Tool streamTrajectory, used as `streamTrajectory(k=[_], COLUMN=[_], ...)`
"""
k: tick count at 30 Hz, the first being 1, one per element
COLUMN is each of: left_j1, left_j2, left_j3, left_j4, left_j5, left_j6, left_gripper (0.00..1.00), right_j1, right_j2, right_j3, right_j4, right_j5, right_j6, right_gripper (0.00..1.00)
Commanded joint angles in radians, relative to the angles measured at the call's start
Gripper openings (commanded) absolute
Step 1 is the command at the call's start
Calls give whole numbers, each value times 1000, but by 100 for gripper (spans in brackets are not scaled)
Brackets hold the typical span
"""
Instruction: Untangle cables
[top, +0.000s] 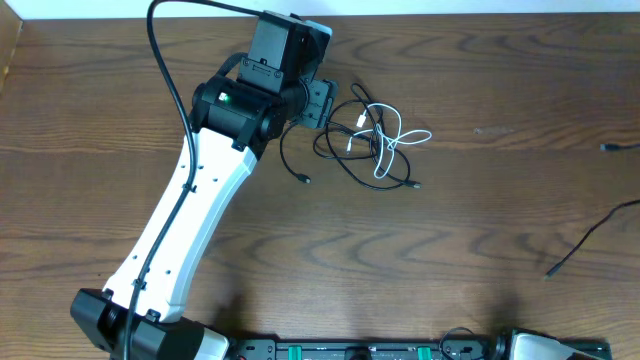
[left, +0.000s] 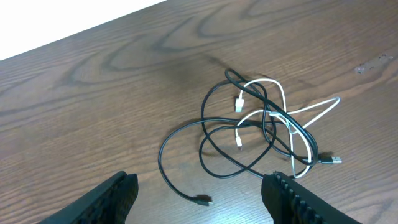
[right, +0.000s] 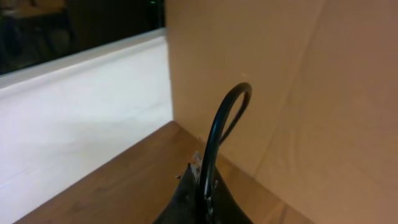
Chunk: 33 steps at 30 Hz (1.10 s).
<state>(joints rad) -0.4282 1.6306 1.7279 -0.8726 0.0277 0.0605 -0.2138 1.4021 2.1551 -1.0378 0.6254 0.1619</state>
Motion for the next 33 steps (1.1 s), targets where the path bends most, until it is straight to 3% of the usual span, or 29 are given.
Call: streamTrajectory(k=[1,8,18,22,33], left_j1=[0,0,0,0,0], left_j2=[10,10,10,10,10], left_j3=[-9,-9,-9,-9,-9], left_j4=[-6,-6,-17,-17,-17], left_j5=[6,6,6,6,6], left_j6=[15,15,15,16,18], left_gripper=[69,69,69,69,69], right_j1=[-75,-208,-359,-441,-733], right_j2=[26,102,243,273,295], right_j3=[8,8,7,7,7], right_j4=[-16,-86,-229,-243,-138], right_j5=[-12,-115,-112,-119,-394], right_j6=[51,142,360,369,357], right_gripper=[1,1,1,1,1])
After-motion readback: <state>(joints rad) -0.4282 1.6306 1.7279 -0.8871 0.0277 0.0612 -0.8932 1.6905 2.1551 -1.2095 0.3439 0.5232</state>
